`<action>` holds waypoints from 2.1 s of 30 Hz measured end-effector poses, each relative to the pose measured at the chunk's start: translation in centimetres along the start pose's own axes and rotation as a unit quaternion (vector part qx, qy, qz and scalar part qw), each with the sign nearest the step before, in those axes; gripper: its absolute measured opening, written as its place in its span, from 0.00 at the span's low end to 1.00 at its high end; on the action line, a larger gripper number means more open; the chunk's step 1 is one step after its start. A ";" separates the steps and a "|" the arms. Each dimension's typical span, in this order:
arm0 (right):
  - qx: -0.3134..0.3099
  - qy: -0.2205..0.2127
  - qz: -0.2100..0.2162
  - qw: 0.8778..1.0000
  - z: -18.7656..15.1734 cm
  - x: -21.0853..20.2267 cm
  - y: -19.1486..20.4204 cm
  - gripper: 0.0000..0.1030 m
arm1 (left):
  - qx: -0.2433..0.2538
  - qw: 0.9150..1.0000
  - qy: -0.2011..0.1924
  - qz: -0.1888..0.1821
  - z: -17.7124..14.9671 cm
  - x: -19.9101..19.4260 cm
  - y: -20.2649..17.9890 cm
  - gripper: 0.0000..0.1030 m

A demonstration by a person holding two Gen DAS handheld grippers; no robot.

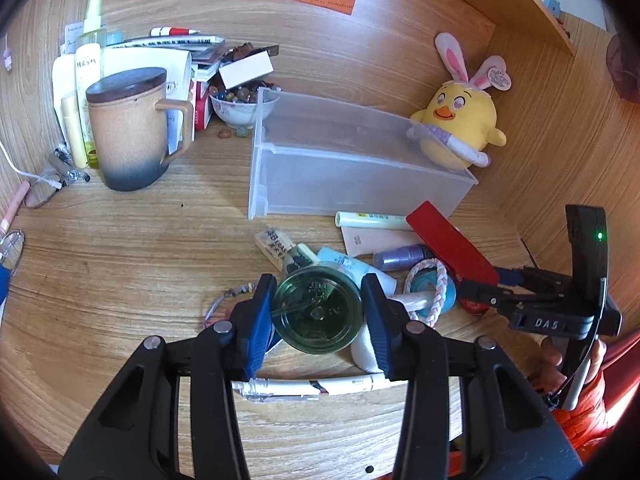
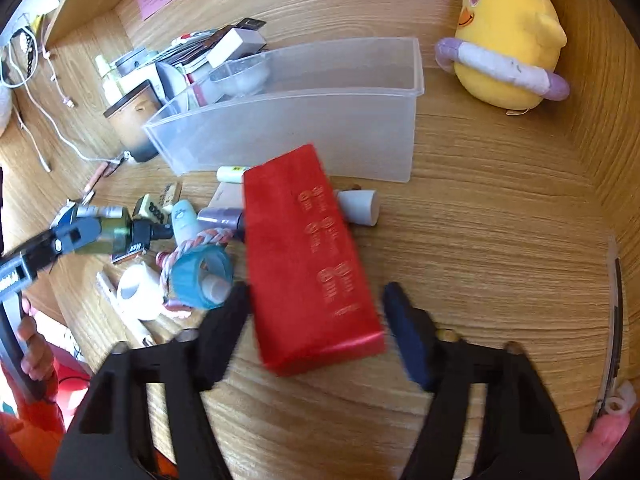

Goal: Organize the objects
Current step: 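Grasp the green glass bottle with the left tool while the right tool grasps the red pouch, then lift the green bottle and red pouch over the clear bin with both tools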

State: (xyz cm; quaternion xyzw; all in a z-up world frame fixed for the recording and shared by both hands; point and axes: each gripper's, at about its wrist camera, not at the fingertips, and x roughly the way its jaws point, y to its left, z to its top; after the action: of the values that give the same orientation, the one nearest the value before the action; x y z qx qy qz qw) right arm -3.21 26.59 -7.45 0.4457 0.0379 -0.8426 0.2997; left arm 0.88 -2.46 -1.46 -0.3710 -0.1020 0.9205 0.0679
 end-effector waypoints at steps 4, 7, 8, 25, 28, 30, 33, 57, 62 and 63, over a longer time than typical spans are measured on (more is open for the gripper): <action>-0.011 -0.018 -0.027 0.999 -0.5 -0.9 0.6 0.50 | 0.008 1.000 -0.015 0.000 0.8 -0.5 -0.6 0.40; -0.013 -0.036 -0.037 0.999 -0.5 -2.0 0.8 0.50 | 0.015 1.000 -0.025 0.000 1.5 -0.8 -1.1 0.40; -0.013 -0.042 -0.040 0.998 -0.4 -2.4 0.7 0.50 | 0.018 0.999 -0.028 0.001 1.8 -0.9 -1.2 0.40; 0.025 -0.164 0.012 0.986 3.1 -8.8 1.3 0.50 | 0.023 0.996 -0.082 0.003 6.6 -2.8 -2.1 0.40; 0.026 -0.170 0.024 0.985 3.3 -9.6 1.3 0.50 | 0.025 0.996 -0.084 -0.001 7.2 -2.7 -2.2 0.40; 0.021 -0.175 0.023 0.984 3.3 -10.3 1.4 0.50 | 0.026 0.996 -0.086 -0.002 7.8 -2.7 -2.2 0.40; 0.010 -0.187 0.019 0.982 3.3 -11.5 1.6 0.50 | 0.028 0.996 -0.090 -0.004 8.5 -2.7 -2.4 0.40; -0.040 -0.195 -0.054 0.978 12.3 -6.2 3.0 0.50 | 0.044 0.993 -0.106 0.011 15.1 0.6 -3.2 0.40; -0.046 -0.188 -0.064 0.979 14.3 -4.6 2.8 0.50 | 0.042 0.995 -0.094 0.016 16.0 2.8 -2.8 0.40; -0.046 -0.183 -0.066 0.980 14.7 -4.1 2.7 0.50 | 0.042 0.995 -0.090 0.017 16.1 3.3 -2.7 0.40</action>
State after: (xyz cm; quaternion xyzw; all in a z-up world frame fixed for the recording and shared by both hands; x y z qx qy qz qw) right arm -10.71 21.40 5.07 0.2657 0.0506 -0.9253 0.2658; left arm -12.59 -1.43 8.31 -0.2854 -0.0630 0.9546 0.0580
